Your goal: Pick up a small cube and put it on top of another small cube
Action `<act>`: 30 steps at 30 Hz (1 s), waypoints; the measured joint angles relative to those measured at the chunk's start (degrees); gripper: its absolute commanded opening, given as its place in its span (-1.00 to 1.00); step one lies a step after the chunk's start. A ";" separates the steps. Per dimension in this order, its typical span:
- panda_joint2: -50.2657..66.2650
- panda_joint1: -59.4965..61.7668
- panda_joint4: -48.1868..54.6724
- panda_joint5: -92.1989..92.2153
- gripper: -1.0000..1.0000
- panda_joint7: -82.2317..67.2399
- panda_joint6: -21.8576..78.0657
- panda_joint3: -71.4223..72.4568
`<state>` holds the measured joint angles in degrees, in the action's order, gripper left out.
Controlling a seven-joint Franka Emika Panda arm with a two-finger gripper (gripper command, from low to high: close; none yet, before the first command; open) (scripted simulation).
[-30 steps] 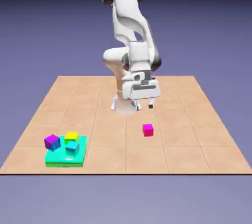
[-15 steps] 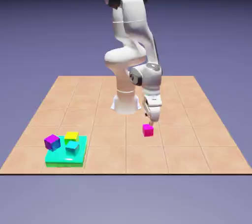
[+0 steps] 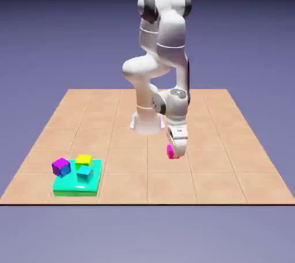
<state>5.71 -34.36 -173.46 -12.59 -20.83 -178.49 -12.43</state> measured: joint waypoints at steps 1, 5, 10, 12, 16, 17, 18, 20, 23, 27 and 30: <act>-2.07 0.06 -0.34 -0.66 -1.00 0.35 1.74 -0.19; -10.37 0.31 -1.68 -3.27 -1.00 1.75 8.71 -0.96; -13.01 3.84 1.85 -2.57 -1.00 6.78 15.03 -3.31; -11.89 7.22 6.01 -0.67 -1.00 11.18 18.22 -5.33; -9.65 14.76 14.31 3.12 -1.00 19.98 24.59 -9.38; -9.09 16.73 16.39 4.08 -1.00 22.18 26.18 -10.39; -8.53 18.41 18.47 5.03 -1.00 24.37 27.77 -11.40; -7.42 21.80 22.62 6.94 -1.00 28.76 30.96 -13.44; -5.74 26.34 28.85 9.81 -1.00 35.34 35.74 -16.70; -3.78 33.60 36.20 13.21 -1.00 43.11 41.37 -19.96; 0.38 33.45 35.52 16.78 -1.00 40.57 37.14 -18.28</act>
<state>6.09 -0.91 -137.95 4.19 19.75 -141.34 -30.71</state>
